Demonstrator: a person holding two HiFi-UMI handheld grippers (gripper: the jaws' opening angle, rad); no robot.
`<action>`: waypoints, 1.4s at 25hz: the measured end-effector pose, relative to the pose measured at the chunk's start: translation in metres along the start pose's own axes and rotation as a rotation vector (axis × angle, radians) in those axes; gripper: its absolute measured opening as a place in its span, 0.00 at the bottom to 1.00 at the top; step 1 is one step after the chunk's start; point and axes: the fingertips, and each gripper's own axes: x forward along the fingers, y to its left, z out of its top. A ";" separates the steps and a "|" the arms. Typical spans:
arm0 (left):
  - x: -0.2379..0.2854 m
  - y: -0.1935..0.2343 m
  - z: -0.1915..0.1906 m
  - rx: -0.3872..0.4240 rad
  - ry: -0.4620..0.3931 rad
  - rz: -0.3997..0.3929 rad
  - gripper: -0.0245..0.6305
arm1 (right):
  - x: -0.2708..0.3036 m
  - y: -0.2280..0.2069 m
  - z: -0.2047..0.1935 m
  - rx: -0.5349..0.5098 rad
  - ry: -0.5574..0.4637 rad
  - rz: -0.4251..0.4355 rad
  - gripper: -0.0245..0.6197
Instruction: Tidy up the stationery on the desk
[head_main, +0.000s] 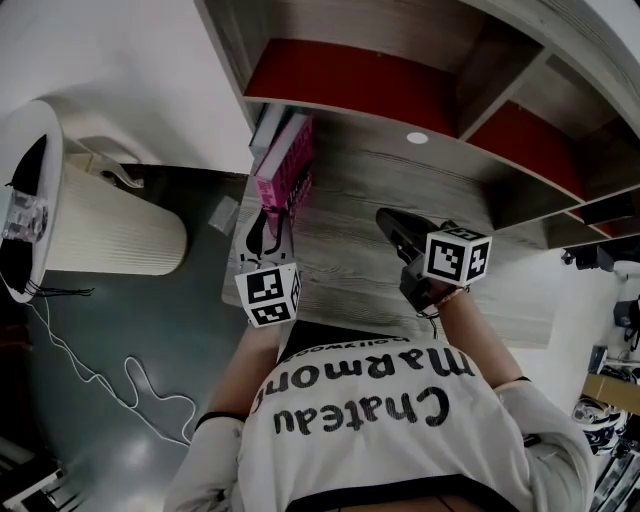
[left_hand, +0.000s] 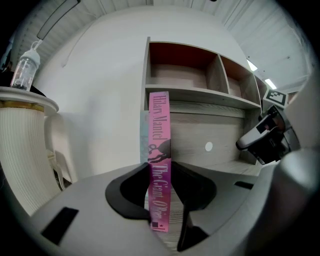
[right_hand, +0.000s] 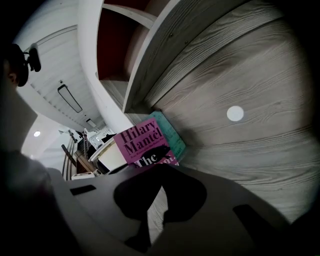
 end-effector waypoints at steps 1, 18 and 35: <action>0.000 0.000 -0.003 -0.006 0.012 0.003 0.26 | 0.000 0.000 0.000 -0.003 0.001 0.002 0.06; 0.012 -0.006 -0.028 -0.080 0.135 0.009 0.26 | -0.023 -0.003 0.002 -0.012 -0.021 -0.018 0.06; 0.027 -0.005 -0.030 -0.091 0.154 0.011 0.26 | -0.032 -0.010 -0.002 0.008 -0.021 -0.039 0.06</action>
